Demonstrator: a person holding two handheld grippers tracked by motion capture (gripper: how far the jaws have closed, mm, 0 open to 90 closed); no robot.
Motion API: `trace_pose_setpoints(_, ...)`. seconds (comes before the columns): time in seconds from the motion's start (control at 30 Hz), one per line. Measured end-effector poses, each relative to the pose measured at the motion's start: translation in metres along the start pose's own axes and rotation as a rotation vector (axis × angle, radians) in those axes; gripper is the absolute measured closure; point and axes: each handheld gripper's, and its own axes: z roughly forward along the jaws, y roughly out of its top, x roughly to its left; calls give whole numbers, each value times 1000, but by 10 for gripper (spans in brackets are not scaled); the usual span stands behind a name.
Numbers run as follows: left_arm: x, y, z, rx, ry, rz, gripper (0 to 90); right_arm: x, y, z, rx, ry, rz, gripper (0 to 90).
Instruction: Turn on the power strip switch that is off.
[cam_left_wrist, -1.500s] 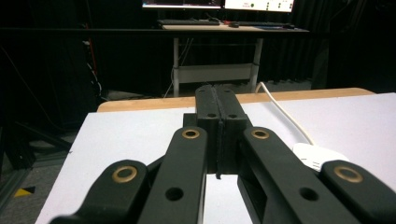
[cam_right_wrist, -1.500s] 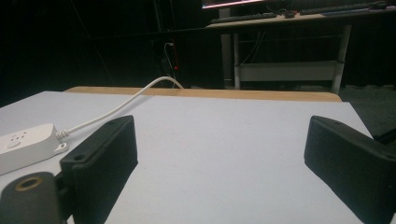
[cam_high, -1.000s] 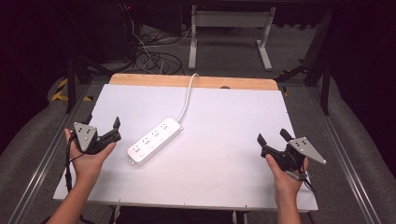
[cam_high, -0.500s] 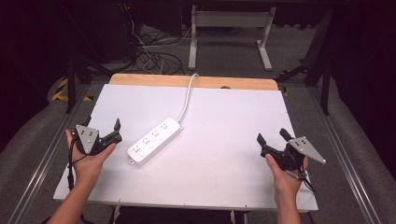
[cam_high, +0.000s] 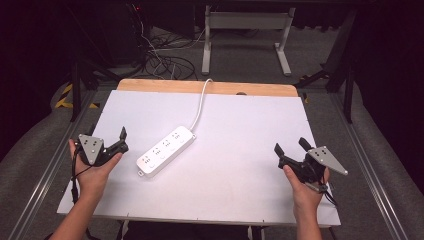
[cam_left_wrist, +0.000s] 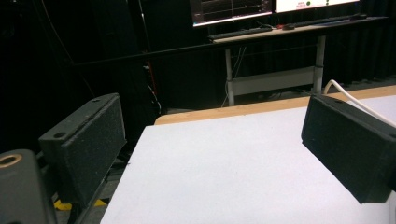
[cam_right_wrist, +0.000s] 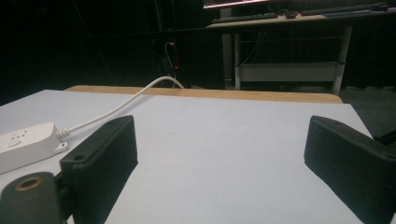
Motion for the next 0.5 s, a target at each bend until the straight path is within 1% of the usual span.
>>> trace_pose_setpoints(0.37, 2, 0, 1, -1, 4, -12, 69, 0, 0, 0, 4, -2, -2, 103)
trace_pose_setpoints(0.5, 2, -1, 2, 9, 2, -11, 68, 0, -1, 1, 7, -2, -9, 102)
